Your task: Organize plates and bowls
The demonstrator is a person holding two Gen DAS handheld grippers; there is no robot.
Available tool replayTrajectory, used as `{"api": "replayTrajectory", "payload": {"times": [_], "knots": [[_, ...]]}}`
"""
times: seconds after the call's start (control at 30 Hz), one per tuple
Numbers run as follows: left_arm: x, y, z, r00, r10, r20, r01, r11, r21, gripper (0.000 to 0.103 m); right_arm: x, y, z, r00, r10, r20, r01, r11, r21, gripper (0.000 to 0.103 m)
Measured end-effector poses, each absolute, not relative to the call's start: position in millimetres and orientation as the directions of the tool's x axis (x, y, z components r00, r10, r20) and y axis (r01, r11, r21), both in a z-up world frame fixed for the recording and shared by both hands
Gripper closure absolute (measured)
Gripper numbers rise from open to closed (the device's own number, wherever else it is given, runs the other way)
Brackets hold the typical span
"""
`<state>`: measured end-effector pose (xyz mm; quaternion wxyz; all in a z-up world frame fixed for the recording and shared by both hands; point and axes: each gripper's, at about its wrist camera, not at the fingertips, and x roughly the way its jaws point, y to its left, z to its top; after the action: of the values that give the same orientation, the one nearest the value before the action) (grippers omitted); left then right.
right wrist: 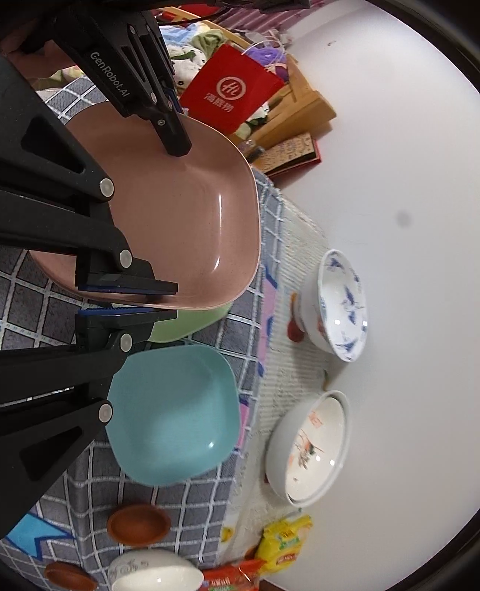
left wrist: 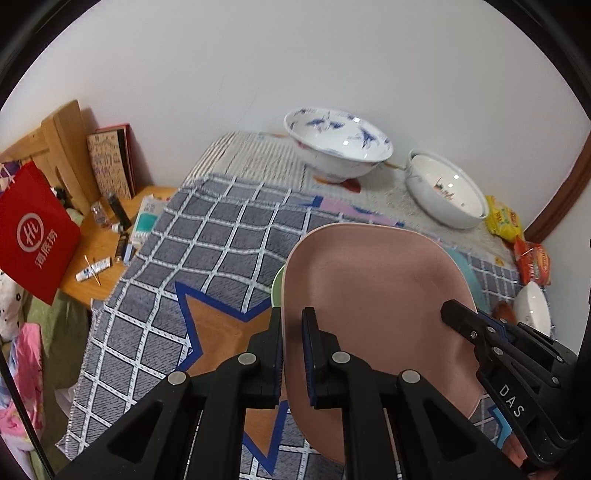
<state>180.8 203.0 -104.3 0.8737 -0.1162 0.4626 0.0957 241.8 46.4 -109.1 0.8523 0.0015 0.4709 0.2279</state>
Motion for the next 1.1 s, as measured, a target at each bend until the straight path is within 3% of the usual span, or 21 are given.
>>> {"api": "replayTrajectory", "payload": {"times": [0.43, 0.97, 1.1], "knots": [[208.5, 209.6, -153.4, 0.464, 0.046, -0.884, -0.321, 0.940, -0.120, 0.093, 276.7, 61.7, -163.7, 0.351, 0.366, -0.862, -0.420, 0.884, 0.204, 0.097], [223.1, 208.2, -164.5, 0.432, 0.066, -0.899, -0.339, 0.936, -0.095, 0.092, 308.9, 80.4, -176.2, 0.356, 0.369, -0.859, -0.534, 0.834, 0.137, 0.094], [223.1, 206.0, -167.1, 0.420, 0.060, -0.905, -0.330, 0.940, -0.091, 0.089, 310.3, 84.4, -176.4, 0.368, 0.373, -0.852, -0.552, 0.824, 0.123, 0.090]]}}
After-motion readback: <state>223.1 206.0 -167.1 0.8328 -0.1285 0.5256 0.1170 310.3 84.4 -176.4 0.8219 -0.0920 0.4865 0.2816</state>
